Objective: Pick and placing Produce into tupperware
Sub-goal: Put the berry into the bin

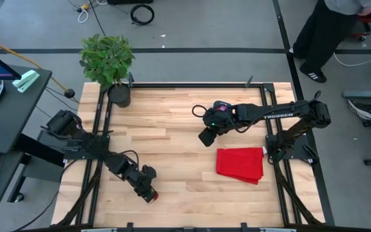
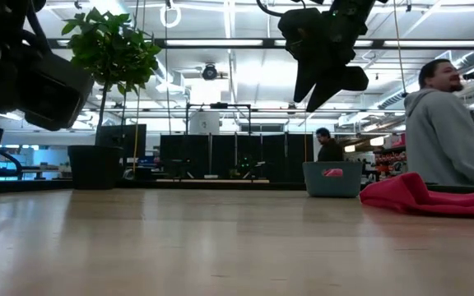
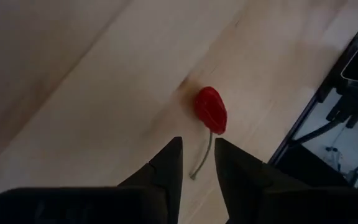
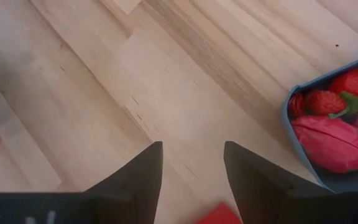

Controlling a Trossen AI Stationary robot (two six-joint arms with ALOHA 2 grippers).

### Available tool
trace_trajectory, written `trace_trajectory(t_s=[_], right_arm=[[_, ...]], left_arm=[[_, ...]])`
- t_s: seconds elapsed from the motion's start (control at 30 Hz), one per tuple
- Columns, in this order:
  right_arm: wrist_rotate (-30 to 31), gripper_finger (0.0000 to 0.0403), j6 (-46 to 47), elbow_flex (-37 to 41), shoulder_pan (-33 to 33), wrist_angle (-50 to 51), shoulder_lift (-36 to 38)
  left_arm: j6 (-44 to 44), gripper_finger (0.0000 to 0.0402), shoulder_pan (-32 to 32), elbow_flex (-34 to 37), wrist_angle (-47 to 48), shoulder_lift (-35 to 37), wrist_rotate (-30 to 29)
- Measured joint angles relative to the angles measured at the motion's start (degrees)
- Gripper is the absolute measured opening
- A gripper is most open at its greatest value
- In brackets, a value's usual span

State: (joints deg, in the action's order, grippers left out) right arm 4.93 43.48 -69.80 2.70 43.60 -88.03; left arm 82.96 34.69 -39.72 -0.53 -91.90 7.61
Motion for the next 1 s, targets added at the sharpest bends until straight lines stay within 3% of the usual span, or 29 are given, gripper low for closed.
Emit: trace_trajectory(t_s=[0.33,0.53,1.0], right_arm=[[0.0,0.018,-1.5,0.0,0.0,0.0,0.0],[0.0,0.018,-1.6,0.0,0.0,0.0,0.0],[0.0,0.018,-1.6,0.0,0.0,-0.2,0.0]], left_arm=[[3.5,0.0141,3.1,0.0,-11.6,-5.6,0.1],[3.8,0.0157,3.1,-0.2,-12.0,-7.2,0.4],[5.4,0.0106,0.1,-0.2,-10.3,-8.1,0.7]])
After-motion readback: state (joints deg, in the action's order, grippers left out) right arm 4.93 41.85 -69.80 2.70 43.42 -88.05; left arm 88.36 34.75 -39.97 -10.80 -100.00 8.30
